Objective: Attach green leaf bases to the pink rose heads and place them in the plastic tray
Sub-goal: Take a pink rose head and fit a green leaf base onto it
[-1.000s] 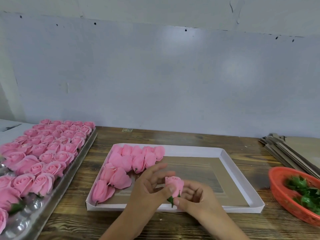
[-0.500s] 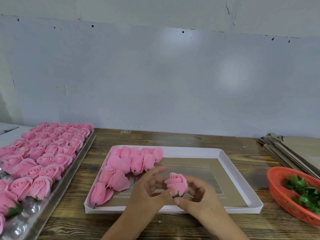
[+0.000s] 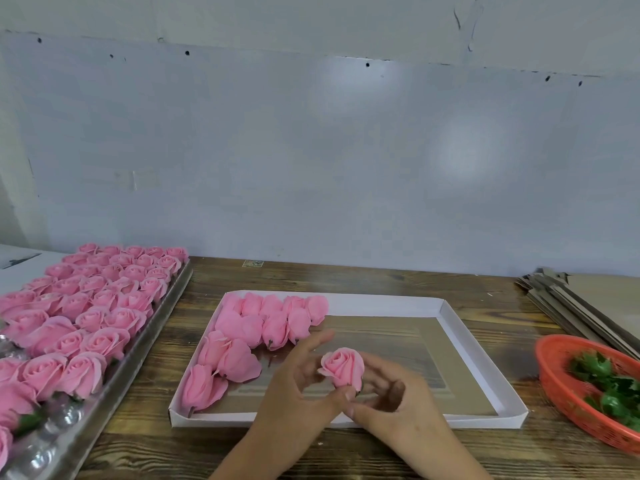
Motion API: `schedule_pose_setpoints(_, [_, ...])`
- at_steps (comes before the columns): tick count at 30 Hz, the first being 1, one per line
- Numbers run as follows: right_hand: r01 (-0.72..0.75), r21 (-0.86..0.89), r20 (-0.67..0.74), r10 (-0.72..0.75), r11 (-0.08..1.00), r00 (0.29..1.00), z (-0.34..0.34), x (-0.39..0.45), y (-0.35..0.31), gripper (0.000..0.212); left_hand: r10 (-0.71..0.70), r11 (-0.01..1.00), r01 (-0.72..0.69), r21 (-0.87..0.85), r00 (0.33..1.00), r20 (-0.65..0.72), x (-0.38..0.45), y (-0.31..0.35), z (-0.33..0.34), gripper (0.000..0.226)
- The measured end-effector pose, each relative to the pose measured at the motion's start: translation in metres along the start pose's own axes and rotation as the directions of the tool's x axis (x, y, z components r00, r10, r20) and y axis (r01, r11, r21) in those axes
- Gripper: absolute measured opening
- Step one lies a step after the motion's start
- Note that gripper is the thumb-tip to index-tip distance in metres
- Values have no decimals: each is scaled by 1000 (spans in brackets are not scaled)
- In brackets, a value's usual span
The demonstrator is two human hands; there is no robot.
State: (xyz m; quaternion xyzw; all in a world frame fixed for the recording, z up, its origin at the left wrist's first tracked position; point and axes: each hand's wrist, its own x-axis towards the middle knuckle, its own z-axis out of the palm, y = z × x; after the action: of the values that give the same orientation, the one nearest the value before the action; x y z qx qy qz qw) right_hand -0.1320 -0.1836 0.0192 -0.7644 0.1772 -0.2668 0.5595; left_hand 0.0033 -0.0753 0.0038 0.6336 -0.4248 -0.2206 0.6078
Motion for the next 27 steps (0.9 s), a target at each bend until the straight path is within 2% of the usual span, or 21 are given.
schedule_pose_setpoints(9, [41,-79,36,-38,996,999,-4,-4,-2,45,75,989,-78,127,997,28,0,2,0,59])
schedule_pose_setpoints(13, [63,-93,43,-60,994,997,-5,-4,-2,45,63,991,-65,115,998,20,0,0,-1,62])
schedule_pose_setpoints(18, [97,-145,45,-92,985,995,-5,-4,-5,42,116,984,-119,132,993,28,-2,6,-1,65])
schedule_pose_setpoints(21, [102,-222,38,-96,970,995,-4,-3,-5,38,150,988,-149,40,989,-3,-2,13,0,54])
schedule_pose_setpoints(24, [113,-299,101,-86,948,991,-1,-3,-1,34,151,983,-158,-97,986,-77,-1,16,-3,41])
schedule_pose_setpoints(27, [127,-316,166,-77,940,983,1,-3,0,33,156,983,-158,-89,987,-33,-1,14,-4,37])
